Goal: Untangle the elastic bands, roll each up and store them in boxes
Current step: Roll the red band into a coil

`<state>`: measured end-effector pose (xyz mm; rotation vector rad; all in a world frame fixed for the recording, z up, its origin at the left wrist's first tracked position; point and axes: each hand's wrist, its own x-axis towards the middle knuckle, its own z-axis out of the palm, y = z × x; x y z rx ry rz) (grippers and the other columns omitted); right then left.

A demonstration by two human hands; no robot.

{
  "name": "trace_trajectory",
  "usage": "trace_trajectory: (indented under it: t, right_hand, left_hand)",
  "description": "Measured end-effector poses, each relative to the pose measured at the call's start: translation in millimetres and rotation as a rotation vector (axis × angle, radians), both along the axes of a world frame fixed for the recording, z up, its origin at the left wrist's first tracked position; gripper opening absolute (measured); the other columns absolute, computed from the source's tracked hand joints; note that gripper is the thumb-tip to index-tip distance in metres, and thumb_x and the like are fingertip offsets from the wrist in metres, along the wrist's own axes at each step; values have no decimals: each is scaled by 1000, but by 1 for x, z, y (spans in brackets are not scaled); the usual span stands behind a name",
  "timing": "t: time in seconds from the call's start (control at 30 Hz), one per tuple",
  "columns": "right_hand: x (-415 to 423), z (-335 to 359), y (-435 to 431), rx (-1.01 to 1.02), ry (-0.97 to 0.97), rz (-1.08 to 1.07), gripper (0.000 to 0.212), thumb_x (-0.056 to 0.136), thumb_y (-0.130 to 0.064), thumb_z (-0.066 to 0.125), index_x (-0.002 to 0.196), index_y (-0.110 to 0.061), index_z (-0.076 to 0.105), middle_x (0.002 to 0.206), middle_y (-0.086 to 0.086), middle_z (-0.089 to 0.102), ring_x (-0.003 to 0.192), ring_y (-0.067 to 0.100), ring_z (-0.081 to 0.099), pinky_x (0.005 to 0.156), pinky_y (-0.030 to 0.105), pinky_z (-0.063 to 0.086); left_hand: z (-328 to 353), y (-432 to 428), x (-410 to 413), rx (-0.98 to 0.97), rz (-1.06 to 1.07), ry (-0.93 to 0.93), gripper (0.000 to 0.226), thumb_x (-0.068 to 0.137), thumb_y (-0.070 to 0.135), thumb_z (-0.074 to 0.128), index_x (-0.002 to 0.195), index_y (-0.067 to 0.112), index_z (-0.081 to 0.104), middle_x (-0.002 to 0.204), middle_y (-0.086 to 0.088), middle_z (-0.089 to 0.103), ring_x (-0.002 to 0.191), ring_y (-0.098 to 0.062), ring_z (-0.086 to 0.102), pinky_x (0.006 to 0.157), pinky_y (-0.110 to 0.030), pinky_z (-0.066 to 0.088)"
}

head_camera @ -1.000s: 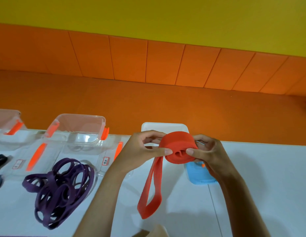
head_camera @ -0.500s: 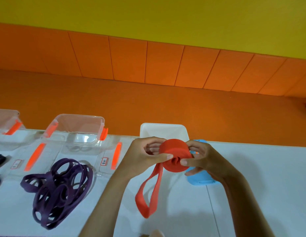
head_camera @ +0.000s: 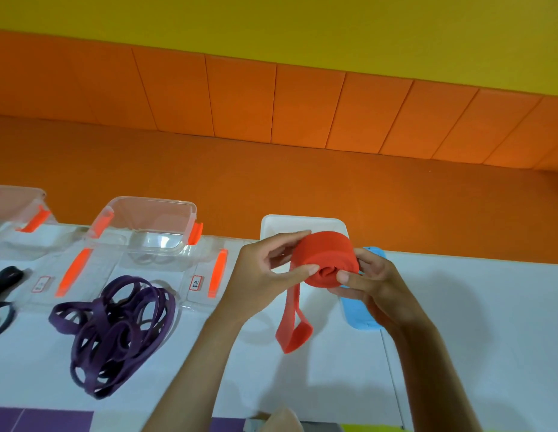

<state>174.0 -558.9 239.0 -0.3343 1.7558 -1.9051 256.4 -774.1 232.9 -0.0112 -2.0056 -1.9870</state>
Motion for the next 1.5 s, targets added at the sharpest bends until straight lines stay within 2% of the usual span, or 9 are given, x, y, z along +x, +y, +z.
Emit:
trace_trajectory:
  t: [0.17,0.37,0.6,0.73,0.83,1.03,1.2,1.43,1.5]
  right_hand:
    - [9,-4,-10,-146,-85,-58,64,56,-31,101,110,-9,75,111,16,75,105,33,76,81,40,64]
    - [17,-7,-12,-186,-208,-38,49,78,-14,82,124,-3,68,121,18,75,111,31,75,80,36,64]
    - [26,-8,-20,-238,-247,-23,48,79,-12,79,125,-5,67,123,15,75,112,31,75,80,34,64]
    - [29,-9,-27,-281,-289,6,41,74,-16,86,115,-18,81,124,13,76,113,29,75,80,33,64]
    - [29,-8,-27,-218,-234,54,50,66,-29,97,114,-25,81,123,11,76,114,29,74,81,37,64]
    - [24,-1,-22,-133,-165,180,45,76,-19,89,120,-18,79,128,16,74,120,33,72,88,40,63]
    - [23,-5,-26,-220,-166,83,51,80,-6,79,128,0,66,128,25,71,120,38,70,90,40,62]
    - [23,-6,-30,-273,-189,144,49,75,-18,88,121,-6,76,128,24,72,120,37,71,91,40,62]
    - [23,-8,-32,-186,-153,149,63,72,-29,96,126,-7,73,127,19,74,121,34,71,93,40,62]
  left_hand:
    - [5,2,6,108,76,68,49,76,43,94,121,42,76,125,6,76,121,-21,72,99,-29,59]
    - [13,-8,15,60,40,21,51,73,32,94,120,43,78,118,8,78,109,-15,75,89,-22,59]
    - [8,2,20,194,181,5,35,69,34,93,101,24,83,112,-1,81,110,-20,76,92,-29,61]
    - [9,-8,27,165,64,-73,51,73,36,90,122,24,80,119,2,79,115,-19,74,94,-27,60]
    - [8,-10,31,170,64,-67,47,74,35,91,120,35,80,116,7,79,113,-15,74,92,-24,59]
    - [4,-9,33,276,118,-46,47,70,31,94,115,32,81,114,-1,80,110,-19,76,92,-25,59]
    - [1,-2,30,261,207,-25,39,69,36,91,107,36,84,113,1,81,108,-15,77,88,-20,58]
    - [2,-2,29,149,163,20,50,73,28,93,119,40,80,104,11,79,92,-3,72,84,-18,56]
    - [-1,0,28,154,207,8,49,73,27,93,118,42,80,106,9,81,93,-5,73,85,-20,57]
